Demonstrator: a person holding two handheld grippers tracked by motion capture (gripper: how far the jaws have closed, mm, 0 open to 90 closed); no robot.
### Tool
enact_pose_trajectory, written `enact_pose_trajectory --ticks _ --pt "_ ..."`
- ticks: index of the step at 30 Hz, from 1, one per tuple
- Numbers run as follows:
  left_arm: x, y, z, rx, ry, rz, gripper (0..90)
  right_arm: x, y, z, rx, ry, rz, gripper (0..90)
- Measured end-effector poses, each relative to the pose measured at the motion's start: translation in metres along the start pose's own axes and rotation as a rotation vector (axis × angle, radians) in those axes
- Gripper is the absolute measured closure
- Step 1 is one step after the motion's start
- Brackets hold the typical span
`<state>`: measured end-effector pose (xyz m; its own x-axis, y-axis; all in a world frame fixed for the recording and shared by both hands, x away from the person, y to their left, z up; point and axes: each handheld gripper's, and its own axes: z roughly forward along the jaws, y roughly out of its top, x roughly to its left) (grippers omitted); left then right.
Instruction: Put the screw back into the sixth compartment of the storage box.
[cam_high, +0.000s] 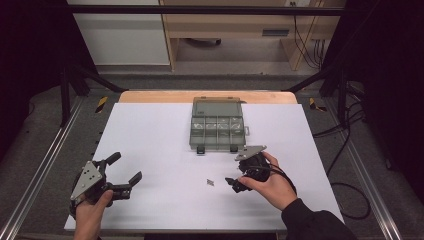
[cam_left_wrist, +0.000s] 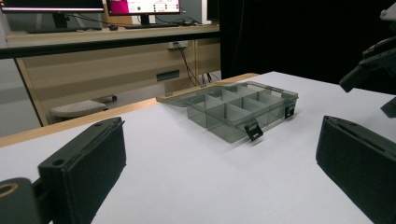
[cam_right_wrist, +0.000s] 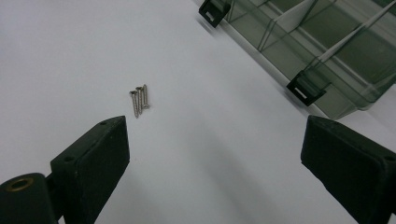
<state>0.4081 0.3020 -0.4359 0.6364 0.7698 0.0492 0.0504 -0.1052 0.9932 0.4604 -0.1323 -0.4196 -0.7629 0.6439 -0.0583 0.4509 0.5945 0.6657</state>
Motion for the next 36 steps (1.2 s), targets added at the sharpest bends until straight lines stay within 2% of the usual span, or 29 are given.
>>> enact_pose_trajectory --ticks 4,6,8,9,15,19,21,27,30,35,36 --pt "-0.001 0.0 0.001 0.008 -0.004 0.01 1.5 0.003 0.002 0.01 0.024 0.008 -0.012 7.3" --pt "-0.001 -0.001 0.001 0.008 -0.005 0.009 1.5 0.004 0.004 0.012 0.02 0.007 0.003 7.3" --pt "0.001 -0.001 0.001 -0.006 -0.006 -0.006 1.5 0.005 0.006 0.016 0.026 0.016 0.004 7.3" --pt "0.001 -0.001 0.001 -0.006 -0.006 -0.006 1.6 0.005 0.007 0.017 0.037 0.02 -0.01 7.2" --pt "0.0 -0.001 0.001 0.007 -0.012 0.01 1.6 0.01 0.014 0.027 0.064 0.041 -0.011 9.0" --pt "0.0 -0.001 0.003 0.007 -0.014 0.004 1.7 0.017 0.021 0.033 0.089 0.072 -0.037 10.8" --pt "0.0 -0.001 0.003 0.008 -0.016 0.005 1.8 0.019 0.024 0.037 0.101 0.066 -0.055 10.8" --pt "0.0 -0.001 0.003 0.008 -0.018 0.002 1.8 0.024 0.03 0.042 0.114 0.053 -0.035 12.1" --pt "-0.001 -0.001 0.003 0.007 -0.017 0.002 1.9 0.024 0.031 0.045 0.129 0.057 -0.045 13.3" --pt "-0.001 -0.002 0.003 0.016 -0.019 0.008 1.9 0.024 0.032 0.047 0.144 0.066 -0.05 18.0" --pt "-0.001 -0.001 0.004 0.017 -0.019 0.009 1.9 0.024 0.033 0.047 0.146 0.067 -0.043 23.1"
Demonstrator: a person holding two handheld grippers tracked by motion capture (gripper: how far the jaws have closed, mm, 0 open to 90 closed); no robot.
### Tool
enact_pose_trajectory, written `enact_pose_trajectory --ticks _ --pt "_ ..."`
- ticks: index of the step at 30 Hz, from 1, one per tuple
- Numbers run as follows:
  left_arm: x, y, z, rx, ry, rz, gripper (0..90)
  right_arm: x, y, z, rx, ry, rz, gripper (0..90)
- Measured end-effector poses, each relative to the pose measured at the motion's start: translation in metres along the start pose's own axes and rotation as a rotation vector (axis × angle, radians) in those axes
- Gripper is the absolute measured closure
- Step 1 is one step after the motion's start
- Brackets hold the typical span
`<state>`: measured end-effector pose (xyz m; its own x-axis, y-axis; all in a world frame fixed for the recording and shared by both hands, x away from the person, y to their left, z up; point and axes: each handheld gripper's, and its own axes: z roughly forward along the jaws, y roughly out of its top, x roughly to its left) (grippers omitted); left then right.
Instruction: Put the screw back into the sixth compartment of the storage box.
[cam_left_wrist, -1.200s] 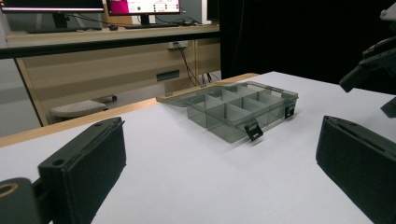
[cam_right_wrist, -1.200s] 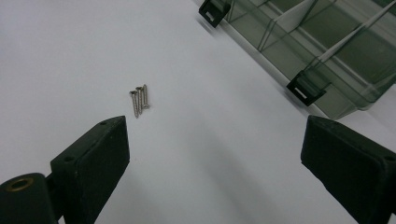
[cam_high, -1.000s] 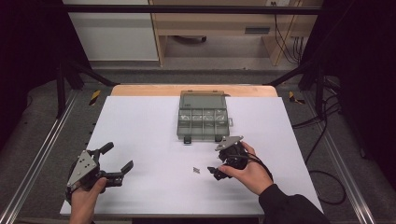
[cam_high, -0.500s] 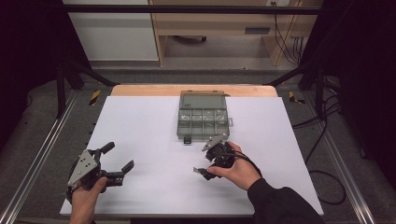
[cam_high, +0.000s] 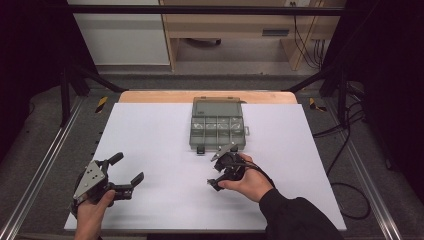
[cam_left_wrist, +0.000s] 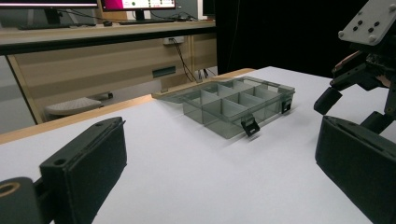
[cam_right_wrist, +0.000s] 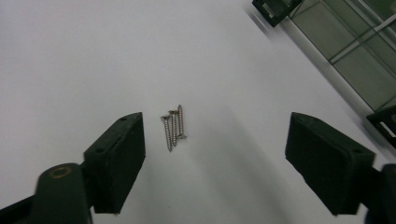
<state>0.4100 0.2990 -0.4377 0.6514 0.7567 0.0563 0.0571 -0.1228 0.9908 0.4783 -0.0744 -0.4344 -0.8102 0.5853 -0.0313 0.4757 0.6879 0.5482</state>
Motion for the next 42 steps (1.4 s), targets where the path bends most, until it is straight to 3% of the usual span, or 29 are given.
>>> enact_pose_trajectory --ticks 5,7,12,13,18,26,42 --pt "-0.001 0.0 0.0 0.004 0.0 0.005 2.0 0.001 0.002 0.0 0.009 -0.006 0.005 34.3" --pt "-0.001 0.0 0.0 0.005 0.0 0.007 2.0 0.001 0.006 -0.001 0.03 -0.016 0.051 42.1" --pt "0.0 0.0 0.0 0.006 0.0 0.01 2.0 0.003 0.009 -0.002 0.028 -0.023 0.077 46.9" --pt "0.0 0.0 0.0 0.007 -0.001 0.01 2.0 0.003 0.009 -0.001 0.038 -0.041 0.066 46.6" --pt "-0.002 0.0 0.002 0.013 -0.012 0.02 2.0 0.003 0.009 0.003 0.055 -0.04 0.062 48.2" --pt "-0.002 0.0 0.003 0.014 -0.016 0.02 2.1 0.007 0.009 0.014 0.076 -0.005 0.007 65.4" --pt "-0.004 0.0 0.005 0.019 -0.017 0.02 2.3 0.01 0.013 0.029 0.112 0.033 0.02 77.9"
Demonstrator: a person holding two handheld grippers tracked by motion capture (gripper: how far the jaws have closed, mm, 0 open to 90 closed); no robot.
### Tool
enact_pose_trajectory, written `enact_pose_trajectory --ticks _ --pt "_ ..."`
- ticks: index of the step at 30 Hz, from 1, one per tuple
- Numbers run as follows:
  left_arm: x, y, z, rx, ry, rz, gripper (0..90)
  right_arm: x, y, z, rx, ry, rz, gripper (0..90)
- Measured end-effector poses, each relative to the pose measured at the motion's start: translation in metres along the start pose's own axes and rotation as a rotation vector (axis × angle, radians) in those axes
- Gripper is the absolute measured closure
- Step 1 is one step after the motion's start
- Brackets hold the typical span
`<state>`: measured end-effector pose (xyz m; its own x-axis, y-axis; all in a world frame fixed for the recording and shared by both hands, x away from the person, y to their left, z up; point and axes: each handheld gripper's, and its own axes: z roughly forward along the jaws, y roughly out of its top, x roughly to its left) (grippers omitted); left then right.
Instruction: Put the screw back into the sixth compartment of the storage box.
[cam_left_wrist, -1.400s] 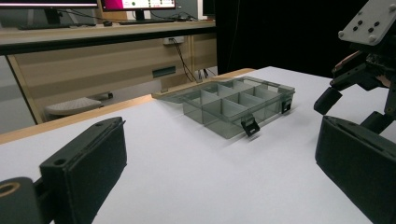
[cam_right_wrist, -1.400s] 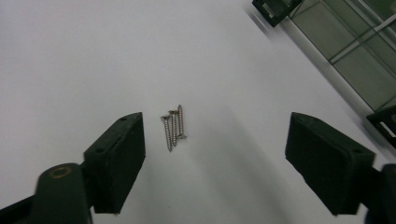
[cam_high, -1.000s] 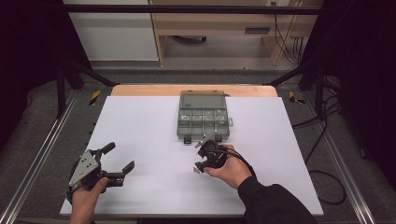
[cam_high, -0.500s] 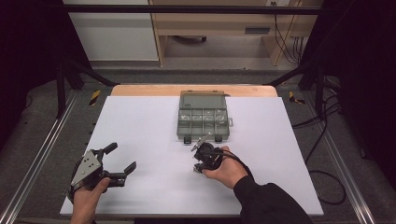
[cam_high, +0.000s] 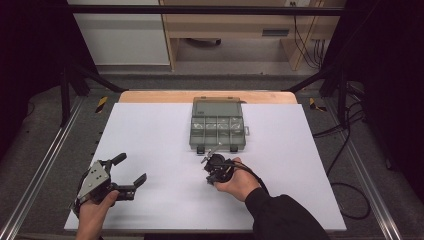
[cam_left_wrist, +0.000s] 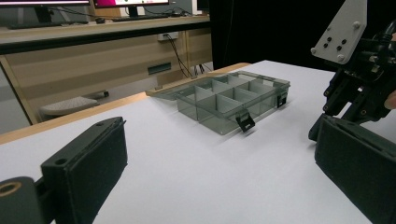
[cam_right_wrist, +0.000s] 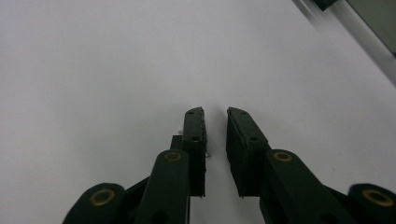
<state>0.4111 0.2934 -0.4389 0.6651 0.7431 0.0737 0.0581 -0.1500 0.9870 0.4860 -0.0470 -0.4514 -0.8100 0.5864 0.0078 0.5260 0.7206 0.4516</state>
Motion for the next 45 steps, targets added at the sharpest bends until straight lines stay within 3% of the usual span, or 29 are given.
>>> enact_pose_trajectory --ticks 12,24,26,29,31,36,37,45 --pt "0.0 0.0 0.001 0.003 -0.01 0.002 2.3 -0.005 0.0 0.004 0.002 0.017 0.006 87.7" --pt "0.0 0.0 0.0 0.002 -0.006 0.0 2.3 -0.005 -0.003 -0.008 -0.031 0.003 0.027 87.9" --pt "0.001 0.0 0.0 0.002 -0.009 -0.001 2.3 -0.005 -0.005 -0.016 -0.058 -0.003 0.058 87.8" --pt "0.0 0.0 0.001 -0.002 -0.011 -0.005 2.3 -0.007 -0.007 -0.021 -0.096 -0.008 0.062 87.8" --pt "0.0 0.0 0.0 0.004 -0.014 0.002 2.3 -0.008 -0.012 -0.024 -0.165 -0.008 0.09 87.8" --pt "0.001 0.001 0.0 -0.002 -0.009 -0.009 2.3 -0.011 -0.018 -0.026 -0.214 -0.052 0.11 87.9" --pt "0.0 0.001 0.001 0.0 -0.01 -0.007 2.3 -0.014 -0.021 -0.027 -0.259 -0.055 0.117 87.9" --pt "0.0 0.0 0.001 0.007 -0.009 -0.003 2.3 -0.021 -0.018 -0.037 -0.37 -0.104 0.155 87.9"
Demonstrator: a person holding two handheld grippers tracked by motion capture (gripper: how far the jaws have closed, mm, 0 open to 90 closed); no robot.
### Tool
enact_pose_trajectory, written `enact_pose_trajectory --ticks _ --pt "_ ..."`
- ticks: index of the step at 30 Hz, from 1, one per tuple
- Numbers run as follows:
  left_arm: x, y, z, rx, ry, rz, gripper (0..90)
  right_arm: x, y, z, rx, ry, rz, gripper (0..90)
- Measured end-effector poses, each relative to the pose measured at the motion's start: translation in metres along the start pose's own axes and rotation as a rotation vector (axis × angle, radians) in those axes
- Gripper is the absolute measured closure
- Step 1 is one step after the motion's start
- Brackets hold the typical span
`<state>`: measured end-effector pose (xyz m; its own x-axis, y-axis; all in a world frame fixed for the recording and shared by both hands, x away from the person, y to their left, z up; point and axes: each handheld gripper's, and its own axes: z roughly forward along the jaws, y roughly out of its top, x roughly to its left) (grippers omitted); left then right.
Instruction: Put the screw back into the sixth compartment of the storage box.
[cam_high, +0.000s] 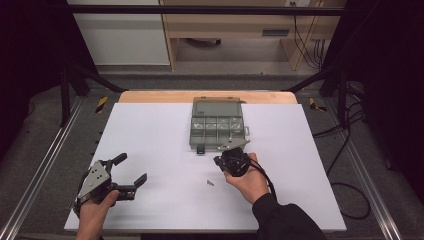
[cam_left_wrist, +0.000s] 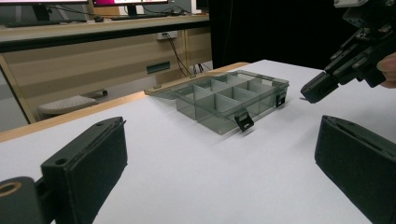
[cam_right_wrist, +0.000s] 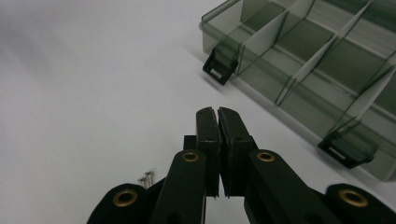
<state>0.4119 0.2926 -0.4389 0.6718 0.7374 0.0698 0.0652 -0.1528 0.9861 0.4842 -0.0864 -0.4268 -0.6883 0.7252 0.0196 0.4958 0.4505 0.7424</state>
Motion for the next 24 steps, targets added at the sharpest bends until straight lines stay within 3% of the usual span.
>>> enact_pose_trajectory --ticks 14,24 --pt "0.002 0.0 -0.003 -0.003 0.02 -0.009 1.1 -0.016 0.032 -0.001 -0.122 -0.046 0.029 87.8" --pt "0.002 0.0 -0.002 -0.012 0.015 -0.011 1.1 -0.021 0.038 0.008 -0.168 -0.078 0.039 87.8"
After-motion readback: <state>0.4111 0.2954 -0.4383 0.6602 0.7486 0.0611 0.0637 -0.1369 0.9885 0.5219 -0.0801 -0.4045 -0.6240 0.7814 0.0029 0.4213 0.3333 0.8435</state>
